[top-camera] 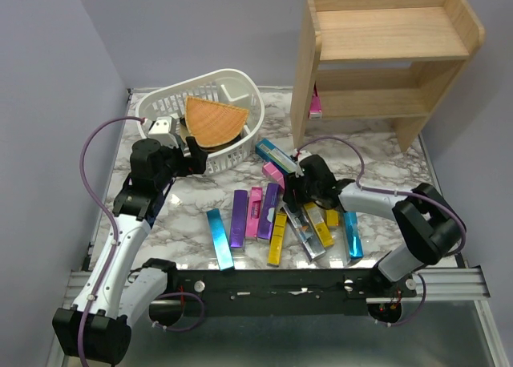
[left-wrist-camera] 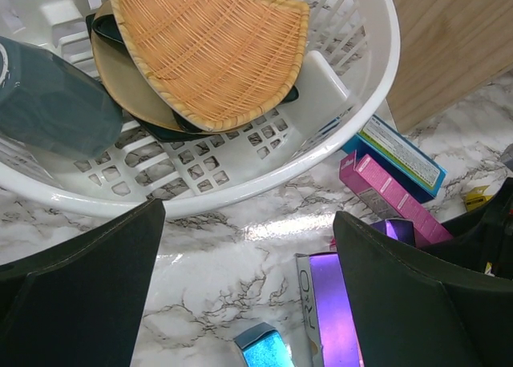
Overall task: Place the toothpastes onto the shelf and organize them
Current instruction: Pick up the toothpaste from the center of the board.
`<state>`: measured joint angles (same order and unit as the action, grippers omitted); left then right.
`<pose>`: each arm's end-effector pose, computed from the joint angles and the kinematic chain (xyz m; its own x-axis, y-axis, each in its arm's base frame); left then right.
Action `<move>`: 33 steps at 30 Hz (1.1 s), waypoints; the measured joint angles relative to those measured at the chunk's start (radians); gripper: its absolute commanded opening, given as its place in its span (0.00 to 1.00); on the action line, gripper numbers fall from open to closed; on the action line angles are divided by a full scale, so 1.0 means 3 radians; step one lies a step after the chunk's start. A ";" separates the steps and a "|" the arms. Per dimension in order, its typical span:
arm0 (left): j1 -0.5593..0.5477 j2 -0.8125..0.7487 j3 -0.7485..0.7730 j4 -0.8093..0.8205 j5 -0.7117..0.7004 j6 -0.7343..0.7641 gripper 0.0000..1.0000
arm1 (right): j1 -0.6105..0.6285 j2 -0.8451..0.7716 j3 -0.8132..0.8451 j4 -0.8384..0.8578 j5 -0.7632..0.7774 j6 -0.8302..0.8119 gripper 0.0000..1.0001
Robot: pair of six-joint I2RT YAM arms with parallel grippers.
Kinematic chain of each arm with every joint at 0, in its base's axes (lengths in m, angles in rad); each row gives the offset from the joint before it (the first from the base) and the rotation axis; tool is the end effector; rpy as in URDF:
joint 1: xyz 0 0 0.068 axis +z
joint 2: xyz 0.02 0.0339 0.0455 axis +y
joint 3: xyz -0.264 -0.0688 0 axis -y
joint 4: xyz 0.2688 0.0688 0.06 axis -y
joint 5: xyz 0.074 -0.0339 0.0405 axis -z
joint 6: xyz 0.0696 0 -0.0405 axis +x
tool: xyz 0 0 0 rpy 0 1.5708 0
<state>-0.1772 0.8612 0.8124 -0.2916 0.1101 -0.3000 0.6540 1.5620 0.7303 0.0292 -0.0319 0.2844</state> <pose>0.2490 -0.0524 0.3128 -0.3959 -0.2275 -0.8897 0.1677 0.9346 -0.3136 0.2708 0.2103 0.1160 -0.7233 -0.2011 -0.6606 -0.4404 0.8712 0.2170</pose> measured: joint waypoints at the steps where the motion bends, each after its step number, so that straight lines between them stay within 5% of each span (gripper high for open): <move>1: 0.0000 0.0005 0.0000 -0.0006 0.0001 0.0000 0.99 | 0.0029 0.0028 0.0011 0.0015 0.0058 -0.0009 0.59; 9: 0.0000 0.0025 0.0000 -0.0019 0.0108 -0.0027 0.99 | 0.0207 0.0116 0.0053 0.0047 0.0440 -0.0089 0.44; 18: -0.0045 0.0041 -0.0010 0.0114 0.0537 -0.0519 0.99 | 0.0282 -0.0346 -0.0142 0.0023 0.0567 -0.0134 0.39; 27: -0.0919 0.0479 -0.0060 0.0749 0.0535 -0.1251 0.99 | 0.0289 -0.1132 -0.0446 0.0137 0.0549 -0.0080 0.39; 33: -0.1310 0.0885 -0.0197 0.1294 0.0123 -0.1734 0.99 | 0.0289 -0.1559 -0.0721 0.0384 0.0436 -0.0018 0.39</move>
<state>-0.5701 1.1267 0.7532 0.0967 0.1471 -0.8204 0.7406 1.0943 0.5140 0.1444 0.0990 0.2790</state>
